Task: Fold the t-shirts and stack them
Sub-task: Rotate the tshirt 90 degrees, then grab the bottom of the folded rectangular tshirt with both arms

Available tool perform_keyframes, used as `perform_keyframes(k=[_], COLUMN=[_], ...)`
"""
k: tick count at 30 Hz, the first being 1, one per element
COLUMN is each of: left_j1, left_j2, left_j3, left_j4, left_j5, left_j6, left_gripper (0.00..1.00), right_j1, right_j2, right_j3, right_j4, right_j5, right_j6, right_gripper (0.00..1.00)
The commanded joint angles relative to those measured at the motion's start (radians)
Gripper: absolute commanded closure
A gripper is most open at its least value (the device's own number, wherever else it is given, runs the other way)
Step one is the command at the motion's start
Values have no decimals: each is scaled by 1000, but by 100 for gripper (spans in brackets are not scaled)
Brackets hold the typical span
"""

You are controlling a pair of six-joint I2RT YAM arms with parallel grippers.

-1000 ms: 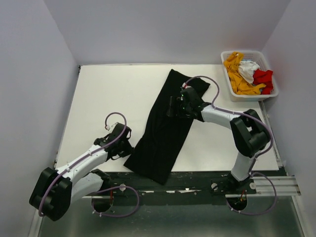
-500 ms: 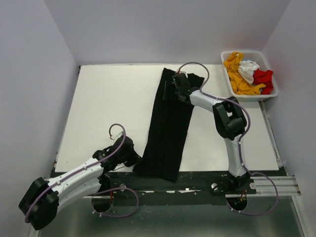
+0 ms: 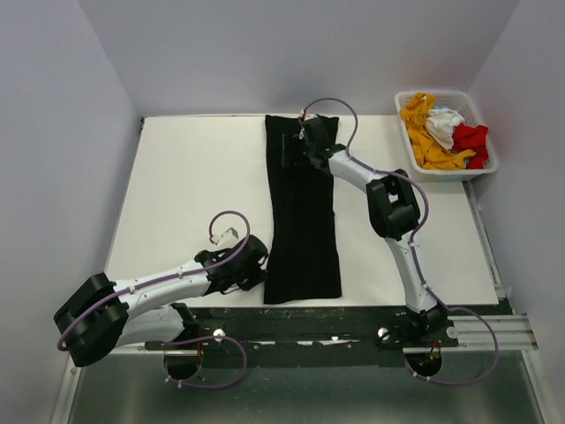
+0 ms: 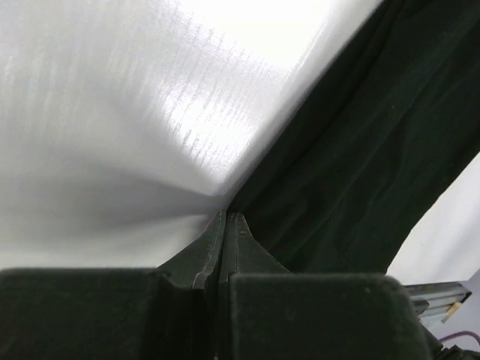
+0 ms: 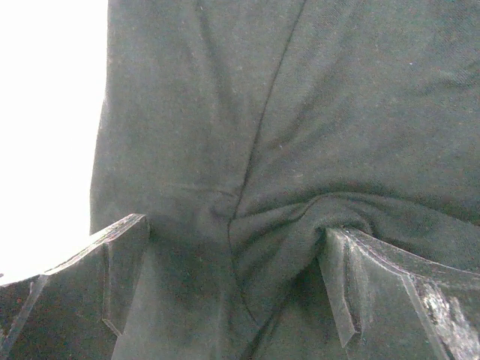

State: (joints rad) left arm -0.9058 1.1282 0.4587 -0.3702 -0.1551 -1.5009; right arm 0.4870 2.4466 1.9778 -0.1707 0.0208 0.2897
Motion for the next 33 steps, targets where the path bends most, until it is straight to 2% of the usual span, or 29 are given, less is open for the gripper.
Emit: perform_keyframes(k=[1, 3, 6, 9, 11, 13, 16, 19, 24, 30, 33], left_j1=[-24, -25, -27, -33, -39, -42, -52, -60, -82, -89, -93], left_j2=[-26, -44, -51, -45, -53, -76, -133, -193, -228, -195, -174], left_j3=[21, 13, 7, 13, 20, 23, 1, -40, -98, -127, -128], left_j4=[-193, -171, -130, -125, -171, -228, -266, -246, -185, -68, -85], left_j5=[-61, -67, -57, -44, -61, -72, -50, 24, 108, 253, 254], left_j6=[-12, 8, 47, 87, 92, 103, 123, 156, 200, 287, 285], left_gripper=[100, 100, 99, 86, 80, 63, 50, 49, 50, 49, 55], right_j1=[-23, -21, -18, -7, 10, 45, 116, 171, 217, 256, 273], right_j2=[-144, -257, -478, -685, -808, -922, -1055, -1192, -1363, -1458, -1459], right_j3=[-62, -142, -426, -744, -894, -1015, -1148, -1261, -1384, -1479, -1529], right_j4=[-60, -113, -78, -17, -18, -43, -95, -140, -220, -336, -332], right_j5=[53, 62, 51, 62, 64, 64, 42, -9, -180, -339, -383], right_j6=[-24, 20, 121, 221, 274, 329, 368, 426, 472, 517, 539], right_gripper=[0, 0, 0, 0, 0, 0, 0, 0, 0, 2, 4])
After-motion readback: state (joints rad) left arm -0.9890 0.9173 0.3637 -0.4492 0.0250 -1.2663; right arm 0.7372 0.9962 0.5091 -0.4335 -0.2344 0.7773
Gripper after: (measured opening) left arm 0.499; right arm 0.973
